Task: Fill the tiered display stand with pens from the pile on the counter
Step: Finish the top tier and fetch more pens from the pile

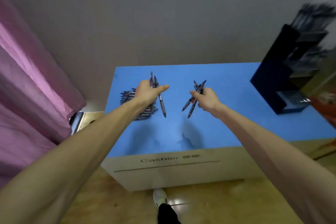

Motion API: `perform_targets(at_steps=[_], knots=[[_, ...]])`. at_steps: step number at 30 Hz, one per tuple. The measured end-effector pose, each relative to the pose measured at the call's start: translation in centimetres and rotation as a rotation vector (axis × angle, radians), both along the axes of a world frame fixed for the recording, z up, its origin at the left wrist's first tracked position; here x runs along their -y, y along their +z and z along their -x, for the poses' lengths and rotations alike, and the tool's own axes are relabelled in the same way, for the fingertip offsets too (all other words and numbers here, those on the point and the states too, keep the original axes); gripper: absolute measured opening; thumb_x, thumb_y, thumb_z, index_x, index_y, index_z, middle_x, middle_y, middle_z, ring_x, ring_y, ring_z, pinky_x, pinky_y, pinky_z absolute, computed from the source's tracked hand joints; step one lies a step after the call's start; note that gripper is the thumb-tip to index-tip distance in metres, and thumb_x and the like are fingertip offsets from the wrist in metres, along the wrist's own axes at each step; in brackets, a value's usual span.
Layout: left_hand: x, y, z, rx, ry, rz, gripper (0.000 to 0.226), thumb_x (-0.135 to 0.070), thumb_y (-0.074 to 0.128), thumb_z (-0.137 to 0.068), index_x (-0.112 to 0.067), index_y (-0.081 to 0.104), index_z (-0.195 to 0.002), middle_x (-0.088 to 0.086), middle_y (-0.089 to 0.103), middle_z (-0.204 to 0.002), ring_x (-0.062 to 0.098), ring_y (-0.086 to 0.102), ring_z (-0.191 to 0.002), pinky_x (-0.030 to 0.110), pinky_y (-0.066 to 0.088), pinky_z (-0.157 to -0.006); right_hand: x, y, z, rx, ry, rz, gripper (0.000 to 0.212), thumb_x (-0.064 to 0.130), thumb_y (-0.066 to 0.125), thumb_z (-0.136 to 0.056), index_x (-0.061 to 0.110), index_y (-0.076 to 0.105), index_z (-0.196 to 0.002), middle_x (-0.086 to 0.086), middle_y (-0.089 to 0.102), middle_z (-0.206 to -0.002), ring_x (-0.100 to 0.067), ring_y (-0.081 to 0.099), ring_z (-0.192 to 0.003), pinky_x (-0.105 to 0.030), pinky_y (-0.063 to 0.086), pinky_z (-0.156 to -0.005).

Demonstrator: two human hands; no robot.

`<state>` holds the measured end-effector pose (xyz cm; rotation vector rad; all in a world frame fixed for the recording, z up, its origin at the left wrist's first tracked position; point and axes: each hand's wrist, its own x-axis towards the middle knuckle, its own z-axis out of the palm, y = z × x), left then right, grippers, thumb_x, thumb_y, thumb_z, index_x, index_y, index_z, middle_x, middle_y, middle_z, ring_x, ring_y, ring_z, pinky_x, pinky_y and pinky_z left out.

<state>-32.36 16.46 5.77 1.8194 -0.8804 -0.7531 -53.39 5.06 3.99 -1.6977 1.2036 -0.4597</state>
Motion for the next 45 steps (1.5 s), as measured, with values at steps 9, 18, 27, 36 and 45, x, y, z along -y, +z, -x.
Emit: perform_targets(at_steps=[9,18,27,36,45], knots=[[-1.3,4.7,12.7,0.226,-0.195,0.001,0.047,-0.049,0.059,-0.1,-0.009,0.054,-0.076,0.012,0.062,-0.071,0.03,0.057,-0.065,0.041,0.05,-0.068,-4.0,7.3,15.0,0.077,-0.29,0.052,0.028,0.017,0.061,-0.095,0.01,0.051,-0.07,-0.005,0.055,-0.063,-0.016,0.044,-0.05,-0.026,0.033,-0.046],[4.8,7.5,28.7,0.294,-0.25,0.067,0.041,-0.048,0.055,-0.103,-0.011,0.052,-0.084,0.015,0.07,-0.088,0.031,0.065,-0.076,0.045,0.056,-0.07,-1.5,9.8,33.6,0.155,-0.456,-0.007,0.032,0.019,0.065,-0.096,0.012,0.047,-0.07,-0.003,0.045,-0.06,-0.016,0.039,-0.049,-0.029,0.033,-0.051],[12.8,10.9,45.9,0.245,-0.2,0.174,0.033,-0.036,0.061,-0.101,-0.003,0.06,-0.105,0.009,0.07,-0.09,0.026,0.066,-0.084,0.045,0.055,-0.079,7.6,13.5,52.0,0.216,-0.532,0.038,0.028,0.035,0.054,-0.1,0.017,0.054,-0.079,-0.002,0.047,-0.062,-0.016,0.04,-0.049,-0.024,0.029,-0.045],[18.5,13.1,51.8,0.268,-0.087,0.221,0.046,-0.042,0.083,-0.084,0.001,0.066,-0.089,0.001,0.075,-0.076,0.023,0.071,-0.077,0.044,0.06,-0.077,15.2,13.8,56.4,0.142,-0.387,0.209,0.023,0.023,0.063,-0.096,0.002,0.069,-0.091,-0.011,0.051,-0.072,-0.024,0.051,-0.068,-0.036,0.041,-0.066],[26.9,11.7,50.2,0.344,-0.003,0.228,0.039,-0.042,0.069,-0.095,-0.011,0.048,-0.082,0.006,0.054,-0.073,0.022,0.05,-0.068,0.04,0.046,-0.069,24.2,13.0,52.6,0.085,-0.337,0.251,0.016,0.016,0.067,-0.095,0.003,0.068,-0.085,-0.01,0.054,-0.069,-0.021,0.052,-0.061,-0.035,0.044,-0.059]])
